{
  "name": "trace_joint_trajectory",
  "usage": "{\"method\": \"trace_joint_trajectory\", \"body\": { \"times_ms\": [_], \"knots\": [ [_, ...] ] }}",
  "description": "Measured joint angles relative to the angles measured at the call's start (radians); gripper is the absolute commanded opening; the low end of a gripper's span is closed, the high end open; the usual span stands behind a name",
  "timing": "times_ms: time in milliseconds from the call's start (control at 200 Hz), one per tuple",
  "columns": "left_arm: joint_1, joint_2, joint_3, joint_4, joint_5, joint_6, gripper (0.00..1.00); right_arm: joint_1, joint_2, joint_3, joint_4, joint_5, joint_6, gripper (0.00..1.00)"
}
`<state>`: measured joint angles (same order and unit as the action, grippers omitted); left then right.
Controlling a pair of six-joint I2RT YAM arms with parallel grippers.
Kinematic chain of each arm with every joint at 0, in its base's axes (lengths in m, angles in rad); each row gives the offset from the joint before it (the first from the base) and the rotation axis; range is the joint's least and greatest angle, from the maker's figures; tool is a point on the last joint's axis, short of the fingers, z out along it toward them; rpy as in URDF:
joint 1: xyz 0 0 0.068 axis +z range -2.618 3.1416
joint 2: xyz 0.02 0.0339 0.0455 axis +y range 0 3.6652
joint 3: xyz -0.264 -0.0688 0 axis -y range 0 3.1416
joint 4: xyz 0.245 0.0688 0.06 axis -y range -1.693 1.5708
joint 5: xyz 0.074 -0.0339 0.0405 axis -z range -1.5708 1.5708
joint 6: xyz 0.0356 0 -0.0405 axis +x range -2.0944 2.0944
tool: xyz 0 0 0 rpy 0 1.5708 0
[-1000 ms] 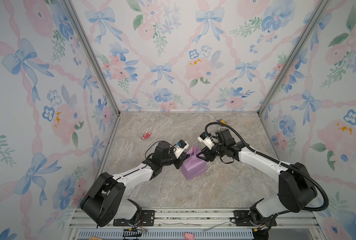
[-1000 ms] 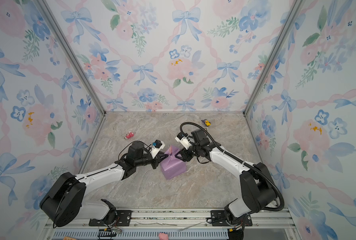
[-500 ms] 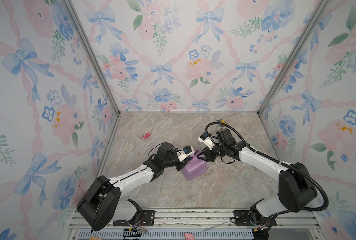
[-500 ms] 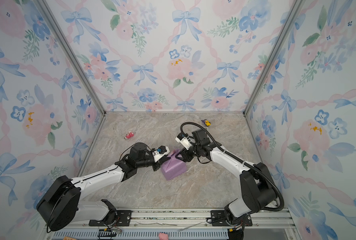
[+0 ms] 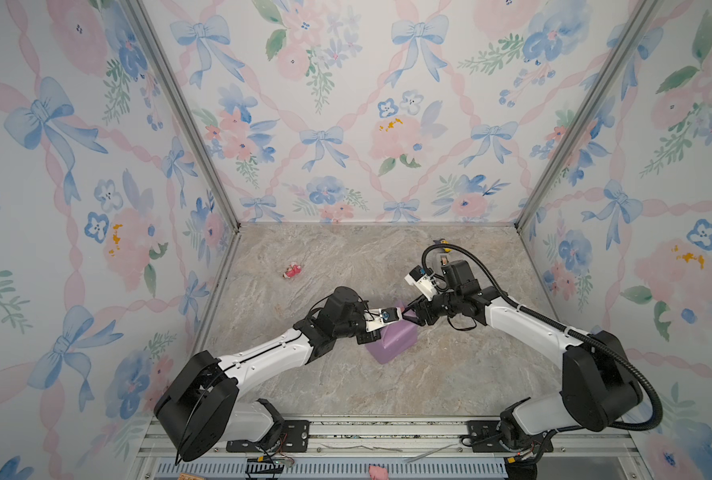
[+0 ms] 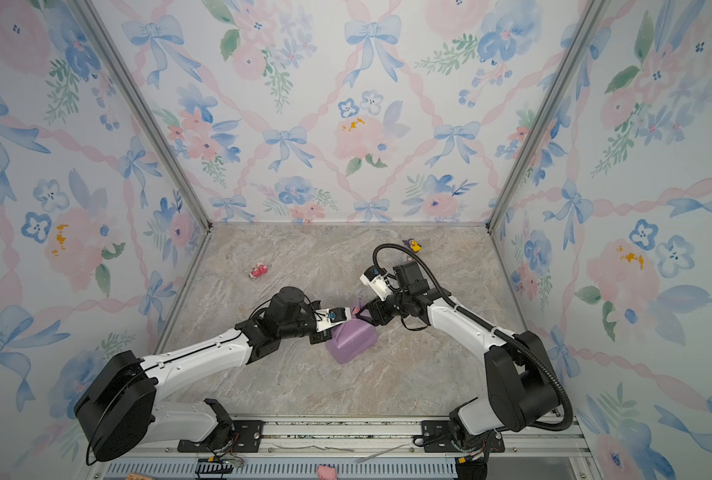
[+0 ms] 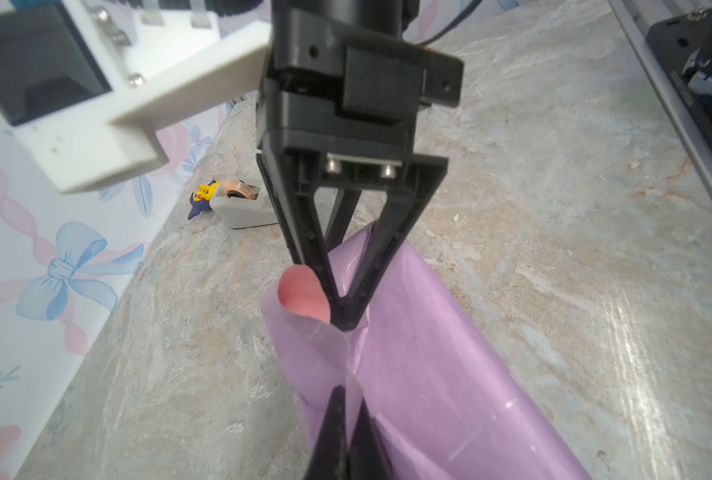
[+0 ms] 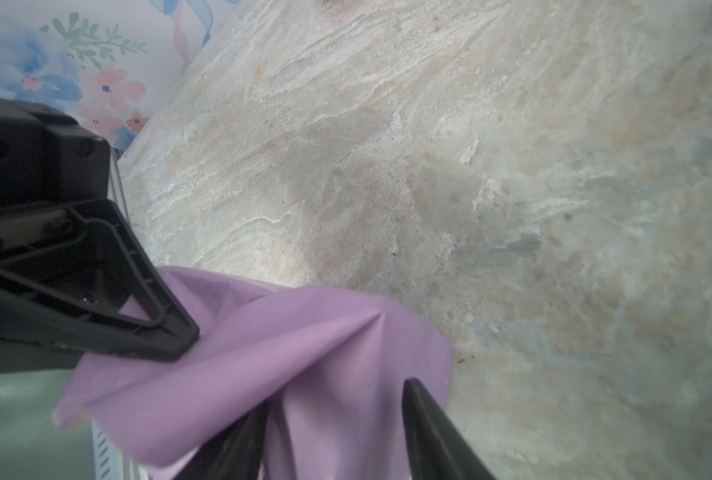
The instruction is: Wrap the gift box in paper
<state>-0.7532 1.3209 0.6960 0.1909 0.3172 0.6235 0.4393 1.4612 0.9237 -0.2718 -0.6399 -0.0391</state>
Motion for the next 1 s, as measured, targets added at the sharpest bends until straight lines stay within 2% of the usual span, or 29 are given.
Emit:
{"method": "trace_joint_trajectory", "body": {
  "times_ms": [180,430,520,740,865,1000],
  "knots": [
    [-0.055,0.000,0.000,-0.011,-0.089,0.089,0.00,-0.022,-0.067,-0.052,0.023,-0.018,0.105,0.58],
    [-0.100,-0.001,-0.004,-0.013,-0.186,0.158,0.00,-0.059,-0.206,-0.129,0.105,-0.026,0.379,0.61],
    [-0.104,-0.009,-0.012,-0.006,-0.203,0.162,0.01,-0.063,-0.242,-0.147,0.116,-0.020,0.432,0.61],
    [-0.104,-0.022,-0.023,0.001,-0.232,0.150,0.09,-0.137,-0.226,-0.124,0.107,0.016,0.463,0.60],
    [-0.103,-0.023,-0.024,0.014,-0.249,0.113,0.14,-0.079,-0.155,-0.056,0.092,0.045,0.414,0.59],
    [-0.085,-0.023,-0.024,0.039,-0.254,0.042,0.31,-0.005,-0.100,-0.010,0.066,0.065,0.344,0.59]
  ]
}}
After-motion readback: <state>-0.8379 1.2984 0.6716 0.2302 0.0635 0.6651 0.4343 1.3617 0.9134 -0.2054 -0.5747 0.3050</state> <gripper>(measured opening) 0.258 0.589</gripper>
